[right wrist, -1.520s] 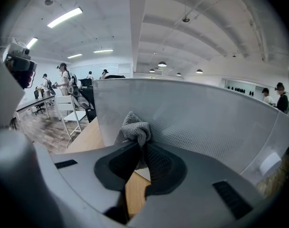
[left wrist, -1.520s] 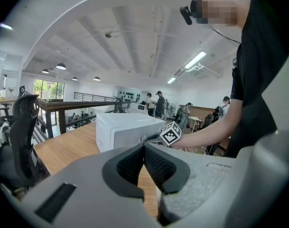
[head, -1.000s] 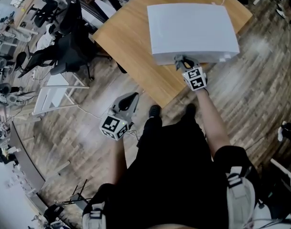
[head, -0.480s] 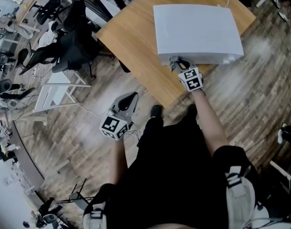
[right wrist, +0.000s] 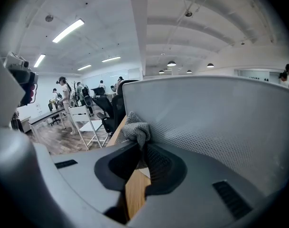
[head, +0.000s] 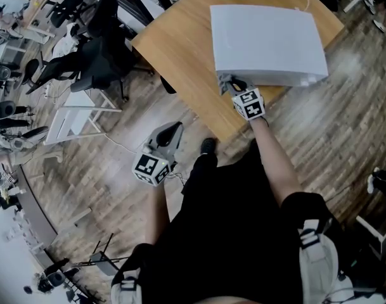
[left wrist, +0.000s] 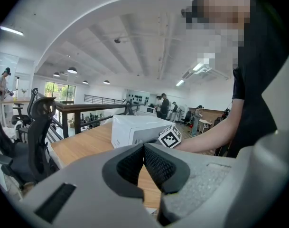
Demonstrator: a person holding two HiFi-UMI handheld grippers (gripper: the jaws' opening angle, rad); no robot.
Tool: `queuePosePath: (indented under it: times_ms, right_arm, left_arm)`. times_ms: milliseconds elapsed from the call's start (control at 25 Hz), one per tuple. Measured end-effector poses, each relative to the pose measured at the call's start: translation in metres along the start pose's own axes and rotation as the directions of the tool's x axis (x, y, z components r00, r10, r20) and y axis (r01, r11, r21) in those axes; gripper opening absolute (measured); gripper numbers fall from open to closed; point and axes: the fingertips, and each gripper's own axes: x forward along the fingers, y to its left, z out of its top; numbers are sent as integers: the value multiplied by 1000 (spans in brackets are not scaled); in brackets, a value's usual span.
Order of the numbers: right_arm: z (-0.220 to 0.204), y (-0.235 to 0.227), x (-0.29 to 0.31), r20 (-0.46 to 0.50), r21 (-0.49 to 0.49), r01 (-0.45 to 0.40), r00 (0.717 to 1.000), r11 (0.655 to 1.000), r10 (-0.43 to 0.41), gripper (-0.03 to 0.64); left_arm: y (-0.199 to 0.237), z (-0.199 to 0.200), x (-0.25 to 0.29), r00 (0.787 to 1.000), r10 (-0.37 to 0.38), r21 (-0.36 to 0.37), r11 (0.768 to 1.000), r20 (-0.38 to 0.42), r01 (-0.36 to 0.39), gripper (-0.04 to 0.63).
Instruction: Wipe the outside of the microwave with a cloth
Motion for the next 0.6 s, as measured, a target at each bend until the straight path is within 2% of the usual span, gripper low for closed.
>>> queuePosePath:
  times_ms: [440, 600]
  right_arm:
    - [0, 6, 13, 31, 52, -9, 1000, 999, 7, 37]
    - [-3, 7, 15, 15, 71, -7, 1000, 997, 6, 37]
  left_arm:
    - [12, 0, -8, 1000, 18, -11, 1000, 6, -18, 2]
    - [18, 0, -10, 1000, 24, -10, 1000, 2, -24, 2]
